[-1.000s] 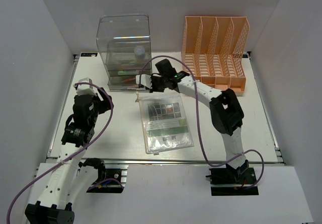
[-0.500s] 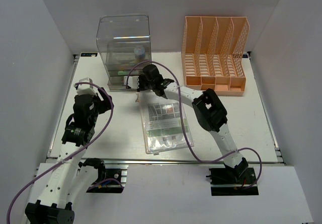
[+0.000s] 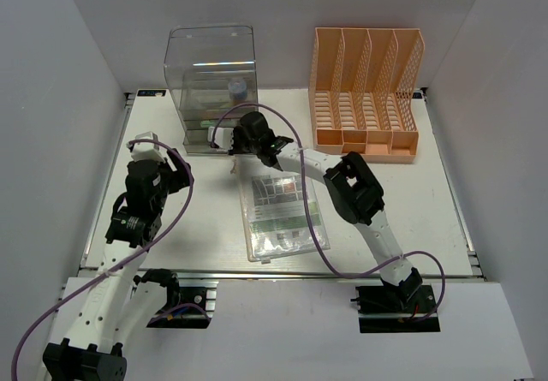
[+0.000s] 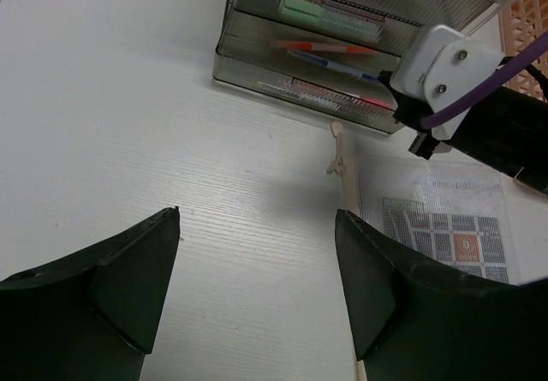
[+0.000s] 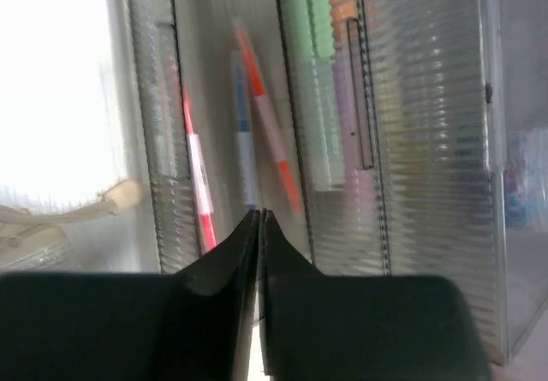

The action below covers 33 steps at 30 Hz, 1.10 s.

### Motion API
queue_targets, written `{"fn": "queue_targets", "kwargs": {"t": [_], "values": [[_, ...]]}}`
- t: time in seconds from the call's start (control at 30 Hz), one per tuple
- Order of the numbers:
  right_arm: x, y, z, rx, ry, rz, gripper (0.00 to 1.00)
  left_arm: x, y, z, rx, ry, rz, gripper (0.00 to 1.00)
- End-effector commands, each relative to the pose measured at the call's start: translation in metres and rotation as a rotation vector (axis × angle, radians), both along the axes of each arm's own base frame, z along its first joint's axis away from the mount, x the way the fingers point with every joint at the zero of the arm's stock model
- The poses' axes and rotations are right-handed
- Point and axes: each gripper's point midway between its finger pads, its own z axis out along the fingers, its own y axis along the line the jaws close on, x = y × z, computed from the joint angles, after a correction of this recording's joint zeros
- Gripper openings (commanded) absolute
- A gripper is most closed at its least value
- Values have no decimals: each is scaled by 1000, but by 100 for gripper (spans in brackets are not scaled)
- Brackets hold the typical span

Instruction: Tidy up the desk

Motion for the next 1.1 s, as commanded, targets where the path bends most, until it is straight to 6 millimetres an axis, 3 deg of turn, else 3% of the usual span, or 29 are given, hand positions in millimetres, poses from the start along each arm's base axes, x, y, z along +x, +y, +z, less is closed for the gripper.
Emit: {"fn": "queue_targets", "kwargs": {"t": [0.0, 0.07, 0.1, 0.13, 0.17, 0.2, 0.27, 0.3, 0.33, 0.4, 0.43, 0.47, 0.5, 0.53, 0.57, 0.6, 0.63, 0.67, 0.7, 0.73, 0.77, 0.8, 0.83, 0.9, 1.07], "values": [[-8, 11, 62, 166, 41, 1, 0, 0, 3, -2, 5, -2, 11, 82], [-20, 9, 68, 197, 140, 11, 0, 0, 2, -2, 2, -7, 5, 75], [-27, 7, 83, 256, 212, -11, 0, 1, 0, -2, -3, -10, -6, 69], [-40, 2, 79, 255, 320, 3, 0, 1, -2, -1, -9, -16, -11, 59], [-45, -4, 85, 288, 394, -6, 0, 2, -2, -2, -15, -19, -12, 36], [-56, -8, 98, 356, 516, -35, 0, 3, -6, -4, -34, -20, -21, 23], [-83, -29, 102, 367, 749, 8, 0, 5, -8, -8, -64, -6, -14, 0], [-99, -33, 100, 369, 852, 30, 0, 9, -8, -14, -107, 19, 14, 0], [-128, -41, 98, 336, 979, 110, 0, 10, -11, -17, -135, 32, 15, 0], [-146, -68, 92, 316, 1058, 102, 0, 16, -29, -22, -240, 48, -24, 0], [-146, -81, 87, 309, 1050, 52, 0, 16, -36, -35, -295, 78, -29, 0], [-147, -92, 108, 338, 971, 30, 0, 17, -44, -42, -349, 88, -44, 0], [-146, -114, 73, 299, 956, -102, 0, 22, -62, -37, -477, 71, -81, 0], [-149, -124, 72, 312, 927, -133, 0, 22, -67, -61, -531, 125, -66, 0], [-150, -134, 100, 373, 838, -113, 0, 32, -75, -53, -641, 79, -61, 0], [-157, -150, 84, 362, 849, -145, 0, 36, -81, -53, -692, 63, -77, 0], [-161, -157, 89, 366, 828, -135, 0, 38, -83, -75, -724, 105, -53, 0], [-167, -168, 105, 382, 798, -127, 0, 49, -87, -65, -791, 47, -59, 0], [-173, -174, 102, 376, 802, -126, 0, 55, -89, -67, -815, 34, -58, 0], [-177, -178, 104, 381, 801, -123, 0, 60, -90, -87, -832, 72, -37, 0], [-177, -185, 117, 413, 758, -116, 0, 71, -93, -74, -876, 7, -58, 0], [-176, -190, 119, 427, 738, -119, 0, 77, -95, -77, -897, 4, -55, 0], [-180, -196, 105, 422, 746, -134, 0, 84, -96, -97, -914, 47, -23, 0], [-176, -205, 111, 454, 704, -140, 0, 98, -97, -91, -986, -4, -13, 0], [-175, -217, 109, 479, 723, -139, 0, 135, -79, -117, -1058, -37, 168, 0]]}}
